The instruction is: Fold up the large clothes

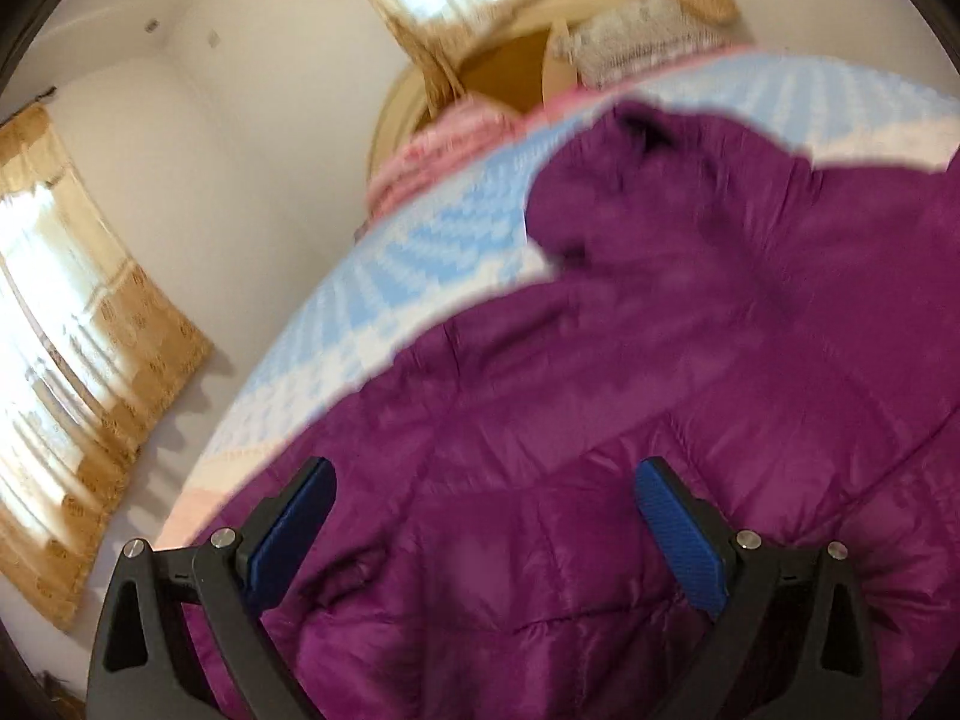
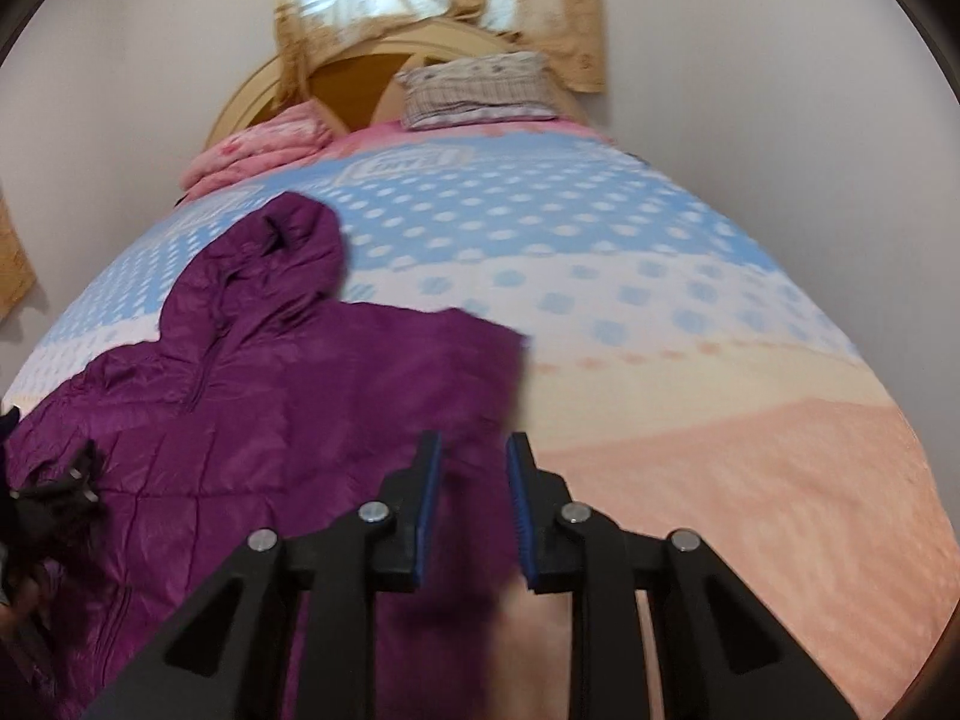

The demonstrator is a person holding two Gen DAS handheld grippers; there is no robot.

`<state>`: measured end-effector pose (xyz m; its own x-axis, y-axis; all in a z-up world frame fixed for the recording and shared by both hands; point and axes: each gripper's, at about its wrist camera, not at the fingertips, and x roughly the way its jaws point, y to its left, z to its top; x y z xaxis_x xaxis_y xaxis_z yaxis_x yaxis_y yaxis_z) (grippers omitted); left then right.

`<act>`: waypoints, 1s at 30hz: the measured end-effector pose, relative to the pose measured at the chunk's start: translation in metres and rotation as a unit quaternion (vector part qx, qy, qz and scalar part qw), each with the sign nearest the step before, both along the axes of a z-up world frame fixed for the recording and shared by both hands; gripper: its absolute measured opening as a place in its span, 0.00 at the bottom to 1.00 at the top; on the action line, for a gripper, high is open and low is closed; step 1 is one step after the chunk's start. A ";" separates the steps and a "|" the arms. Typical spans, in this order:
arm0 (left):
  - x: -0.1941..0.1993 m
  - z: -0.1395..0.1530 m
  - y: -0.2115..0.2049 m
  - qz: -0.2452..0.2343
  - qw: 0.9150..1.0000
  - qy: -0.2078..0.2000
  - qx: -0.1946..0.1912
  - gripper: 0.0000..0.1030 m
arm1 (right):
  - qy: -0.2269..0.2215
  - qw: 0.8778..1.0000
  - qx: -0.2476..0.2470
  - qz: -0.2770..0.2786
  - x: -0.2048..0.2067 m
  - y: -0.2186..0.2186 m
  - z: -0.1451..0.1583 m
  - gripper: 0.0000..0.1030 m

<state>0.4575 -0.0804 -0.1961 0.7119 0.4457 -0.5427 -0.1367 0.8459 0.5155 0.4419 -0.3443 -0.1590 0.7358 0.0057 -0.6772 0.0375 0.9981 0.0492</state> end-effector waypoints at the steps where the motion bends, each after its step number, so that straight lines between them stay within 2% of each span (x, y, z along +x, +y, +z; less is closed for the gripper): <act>1: -0.001 -0.001 0.001 0.001 1.000 0.002 -0.006 0.97 | 0.017 1.000 -0.009 0.012 0.007 0.008 -0.011 0.24; 3: 0.001 -0.003 0.004 0.003 1.000 0.006 -0.014 0.97 | 0.053 0.998 -0.017 0.015 0.014 0.016 -0.037 0.25; 4: 0.000 -0.004 0.005 0.003 1.000 0.008 -0.018 0.97 | 0.055 0.998 -0.010 0.012 0.013 0.015 -0.048 0.25; 6: 0.001 -0.007 0.008 0.004 0.999 0.011 -0.032 0.97 | 0.046 0.999 -0.001 0.011 0.009 0.012 -0.050 0.25; 9: 0.001 -0.009 0.005 0.006 0.999 0.012 -0.031 0.97 | 0.046 0.999 0.015 0.012 0.008 0.008 -0.053 0.24; 13: 0.000 -0.009 0.003 0.005 1.000 0.011 -0.028 0.97 | 0.051 0.999 0.001 0.011 0.011 0.013 -0.050 0.24; 15: 0.000 -0.010 0.003 0.005 0.999 0.012 -0.033 0.97 | 0.050 0.999 -0.005 0.010 0.010 0.012 -0.038 0.24; 19: 0.004 -0.009 0.008 0.005 0.999 0.016 -0.052 0.98 | -0.027 0.999 0.022 -0.013 -0.002 0.005 0.013 0.24; 20: 0.004 -0.009 0.009 0.005 0.998 0.018 -0.059 0.98 | -0.028 0.999 0.017 -0.015 0.002 0.007 0.018 0.25; 23: 0.007 -0.008 0.019 0.005 0.995 0.025 -0.094 0.98 | 0.001 1.000 -0.005 -0.012 0.021 0.013 0.009 0.25; 27: 0.009 -0.008 0.025 0.007 0.992 0.030 -0.121 0.99 | 0.070 0.997 -0.015 -0.014 0.043 0.016 -0.036 0.25; 28: 0.009 -0.008 0.025 0.007 0.992 0.030 -0.122 0.99 | 0.079 0.997 -0.016 -0.011 0.044 0.017 -0.046 0.25; 30: 0.009 -0.009 0.025 0.007 0.992 0.031 -0.125 0.99 | 0.066 0.997 -0.034 -0.011 0.041 0.022 -0.045 0.25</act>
